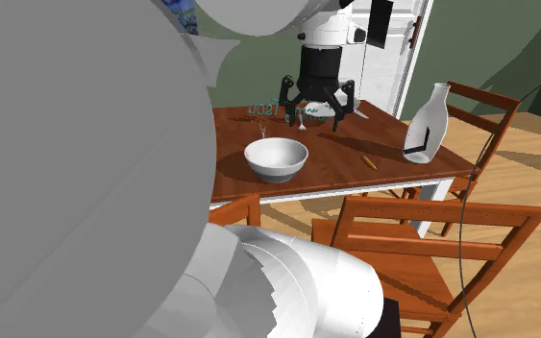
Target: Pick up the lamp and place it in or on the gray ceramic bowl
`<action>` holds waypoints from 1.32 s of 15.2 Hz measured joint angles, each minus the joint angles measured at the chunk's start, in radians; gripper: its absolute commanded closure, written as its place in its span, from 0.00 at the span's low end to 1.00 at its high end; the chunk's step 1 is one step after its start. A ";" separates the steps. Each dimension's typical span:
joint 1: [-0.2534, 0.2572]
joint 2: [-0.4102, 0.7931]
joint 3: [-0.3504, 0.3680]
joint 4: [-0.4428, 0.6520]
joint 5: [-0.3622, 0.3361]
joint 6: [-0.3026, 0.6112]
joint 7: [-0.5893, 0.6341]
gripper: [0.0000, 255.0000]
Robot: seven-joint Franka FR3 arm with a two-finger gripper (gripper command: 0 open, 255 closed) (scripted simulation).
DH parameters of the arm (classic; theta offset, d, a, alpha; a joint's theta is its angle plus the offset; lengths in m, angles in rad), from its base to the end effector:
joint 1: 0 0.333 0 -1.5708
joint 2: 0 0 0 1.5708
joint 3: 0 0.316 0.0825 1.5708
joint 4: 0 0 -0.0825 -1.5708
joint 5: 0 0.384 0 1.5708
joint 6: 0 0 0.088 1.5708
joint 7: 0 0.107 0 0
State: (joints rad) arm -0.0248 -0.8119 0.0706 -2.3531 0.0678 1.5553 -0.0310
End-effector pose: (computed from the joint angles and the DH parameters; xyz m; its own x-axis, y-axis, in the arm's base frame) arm 0.2981 0.0280 0.5975 0.9983 0.0565 0.0133 0.0567 -0.9983 -0.0162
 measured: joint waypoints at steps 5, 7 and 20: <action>-0.006 0.088 0.067 0.029 0.041 0.046 0.107 0.00; -0.012 0.144 0.106 0.045 0.062 0.078 0.174 0.00; -0.055 0.635 0.326 0.328 0.067 0.238 0.643 0.00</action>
State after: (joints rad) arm -0.0795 -0.1764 0.3969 -2.0253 0.1345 1.7929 0.6118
